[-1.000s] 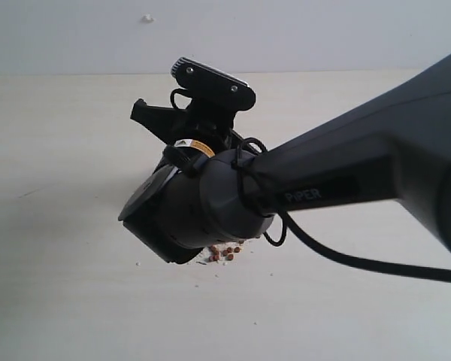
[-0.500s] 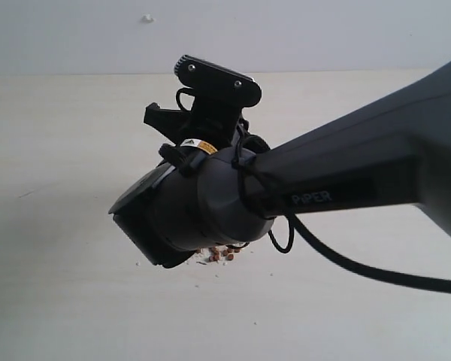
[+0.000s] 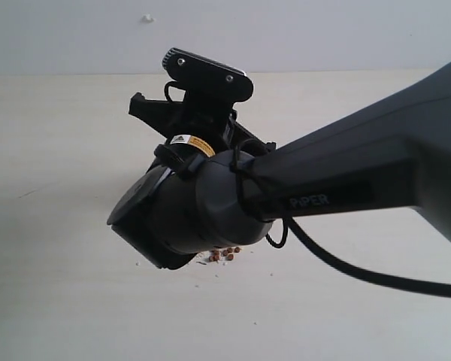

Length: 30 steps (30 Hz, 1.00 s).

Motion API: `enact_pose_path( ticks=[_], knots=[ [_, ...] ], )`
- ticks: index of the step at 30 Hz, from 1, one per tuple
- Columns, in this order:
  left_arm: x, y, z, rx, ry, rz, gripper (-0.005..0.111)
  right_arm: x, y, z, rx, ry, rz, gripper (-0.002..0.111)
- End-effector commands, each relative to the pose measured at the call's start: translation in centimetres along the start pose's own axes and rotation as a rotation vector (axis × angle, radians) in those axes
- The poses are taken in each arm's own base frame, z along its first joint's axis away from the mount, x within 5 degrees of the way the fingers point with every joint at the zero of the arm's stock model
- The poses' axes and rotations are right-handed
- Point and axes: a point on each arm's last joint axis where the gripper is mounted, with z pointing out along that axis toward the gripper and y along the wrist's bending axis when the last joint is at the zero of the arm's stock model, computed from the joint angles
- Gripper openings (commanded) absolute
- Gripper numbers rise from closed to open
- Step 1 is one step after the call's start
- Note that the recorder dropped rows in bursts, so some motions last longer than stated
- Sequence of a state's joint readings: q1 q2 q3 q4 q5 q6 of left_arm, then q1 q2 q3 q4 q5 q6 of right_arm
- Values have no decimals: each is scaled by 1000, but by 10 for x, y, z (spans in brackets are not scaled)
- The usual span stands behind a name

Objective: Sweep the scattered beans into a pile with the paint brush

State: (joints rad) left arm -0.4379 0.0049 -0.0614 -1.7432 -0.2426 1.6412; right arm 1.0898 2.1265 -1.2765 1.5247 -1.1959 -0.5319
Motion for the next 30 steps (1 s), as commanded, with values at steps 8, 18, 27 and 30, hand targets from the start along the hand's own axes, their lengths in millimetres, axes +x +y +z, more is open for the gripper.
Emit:
enact_pose_path(
  ticks=[8, 18, 27, 30],
  knots=[
    [2, -1, 0, 8, 0, 2, 0, -60, 20, -19, -183, -50, -48, 0],
    [2, -1, 0, 8, 0, 2, 0, -85, 11, -38, -346, -56, -243, 0],
    [2, -1, 0, 8, 0, 2, 0, -80, -10, -75, -842, -99, -162, 0],
    [2, -1, 0, 8, 0, 2, 0, -81, -5, -90, -1007, -46, -247, 0]
  ],
)
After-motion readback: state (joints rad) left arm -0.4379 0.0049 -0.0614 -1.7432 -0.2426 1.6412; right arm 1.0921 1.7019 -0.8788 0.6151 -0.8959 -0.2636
